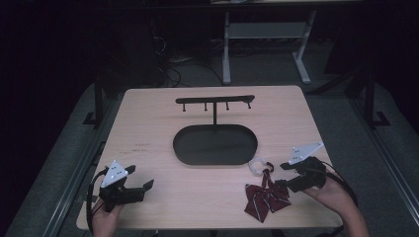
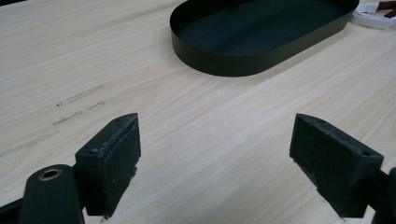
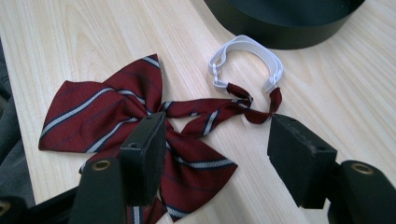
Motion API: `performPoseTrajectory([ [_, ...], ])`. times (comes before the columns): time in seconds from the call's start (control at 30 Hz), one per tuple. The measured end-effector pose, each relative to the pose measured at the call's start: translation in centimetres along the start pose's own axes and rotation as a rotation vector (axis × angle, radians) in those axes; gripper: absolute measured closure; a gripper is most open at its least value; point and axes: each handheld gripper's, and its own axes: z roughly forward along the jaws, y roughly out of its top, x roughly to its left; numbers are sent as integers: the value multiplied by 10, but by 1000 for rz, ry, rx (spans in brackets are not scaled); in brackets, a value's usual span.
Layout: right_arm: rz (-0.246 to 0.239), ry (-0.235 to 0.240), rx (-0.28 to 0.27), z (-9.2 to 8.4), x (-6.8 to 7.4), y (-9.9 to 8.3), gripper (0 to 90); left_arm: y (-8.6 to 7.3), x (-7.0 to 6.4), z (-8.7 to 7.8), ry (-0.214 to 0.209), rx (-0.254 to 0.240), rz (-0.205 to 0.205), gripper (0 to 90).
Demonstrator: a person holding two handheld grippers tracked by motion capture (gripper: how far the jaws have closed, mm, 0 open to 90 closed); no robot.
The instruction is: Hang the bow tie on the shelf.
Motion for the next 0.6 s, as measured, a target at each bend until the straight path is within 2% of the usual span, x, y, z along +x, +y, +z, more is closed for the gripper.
performPoseTrajectory([
  [0.1,-15,3,16,3,-2,6,367,0,0,0,-1,0,1,161],
  [0.23,-11,13,24,6,-4,11,367,0,0,0,-1,0,3,161],
  [0.6,-10,48,52,19,-23,32,407,0,0,1,-5,5,2,161],
])
